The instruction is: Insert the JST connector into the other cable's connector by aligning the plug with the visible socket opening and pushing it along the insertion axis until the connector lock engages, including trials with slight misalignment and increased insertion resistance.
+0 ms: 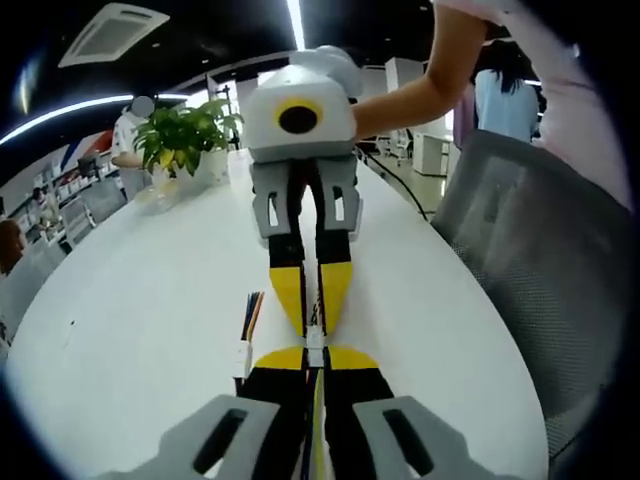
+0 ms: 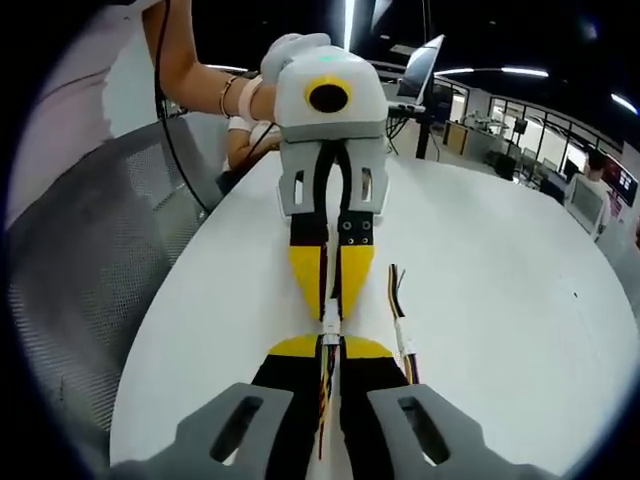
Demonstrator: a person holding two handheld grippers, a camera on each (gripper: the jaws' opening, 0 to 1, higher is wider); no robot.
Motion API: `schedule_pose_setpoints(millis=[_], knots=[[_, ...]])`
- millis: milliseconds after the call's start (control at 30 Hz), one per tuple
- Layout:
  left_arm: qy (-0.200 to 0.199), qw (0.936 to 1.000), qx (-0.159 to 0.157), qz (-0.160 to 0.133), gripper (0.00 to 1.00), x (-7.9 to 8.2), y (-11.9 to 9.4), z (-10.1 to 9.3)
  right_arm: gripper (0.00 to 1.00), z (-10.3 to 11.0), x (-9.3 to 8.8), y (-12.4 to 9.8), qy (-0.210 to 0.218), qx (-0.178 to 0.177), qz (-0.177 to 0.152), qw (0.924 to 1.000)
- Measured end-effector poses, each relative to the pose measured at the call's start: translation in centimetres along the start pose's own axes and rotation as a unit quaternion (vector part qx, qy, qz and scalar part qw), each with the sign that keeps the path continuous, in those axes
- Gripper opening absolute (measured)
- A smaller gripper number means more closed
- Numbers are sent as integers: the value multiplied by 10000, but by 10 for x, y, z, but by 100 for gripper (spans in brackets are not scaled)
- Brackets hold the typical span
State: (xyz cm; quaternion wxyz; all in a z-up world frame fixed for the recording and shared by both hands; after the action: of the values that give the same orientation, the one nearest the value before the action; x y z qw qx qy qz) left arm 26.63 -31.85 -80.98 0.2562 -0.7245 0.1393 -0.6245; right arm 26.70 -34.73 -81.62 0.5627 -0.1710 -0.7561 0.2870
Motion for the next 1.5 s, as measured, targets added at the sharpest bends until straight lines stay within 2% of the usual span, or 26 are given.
schedule_pose_setpoints(millis=[200,333,467,800,1267,1333,1500], knots=[[-10,10000,71,-7,0,0,-1,4,2,-7,-2,4,-132,-30,-25,9999],[-51,9999,126,70,0,-6,1,10,2,-11,-6,11,-155,33,-14,9999],[-66,9998,106,152,0,-11,2,10,2,-12,-10,16,-115,107,3,9999],[-205,9996,116,145,0,-16,7,16,3,-14,-17,20,27,120,6,9999],[-299,9995,87,103,0,-17,11,12,4,-11,-19,20,-69,168,37,9998],[-299,9995,87,105,0,-18,11,12,4,-10,-20,20,-341,194,52,9992],[-299,9994,81,122,0,-18,11,12,4,-10,-21,21,-188,192,48,9996]])
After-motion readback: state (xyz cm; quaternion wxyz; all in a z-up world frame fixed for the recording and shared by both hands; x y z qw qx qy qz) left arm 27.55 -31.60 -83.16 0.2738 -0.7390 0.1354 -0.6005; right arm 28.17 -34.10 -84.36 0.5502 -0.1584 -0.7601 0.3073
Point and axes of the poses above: the point that each gripper's makers call its tool centre point, and the gripper's own axes: y roughly forward along the fingers, z roughly to its left, x roughly out of its top, the point moved 2 cm from there along -y, roughly backward along the fingers, and after that the axes turned 13 degrees about -y, right-handed, at the moved point
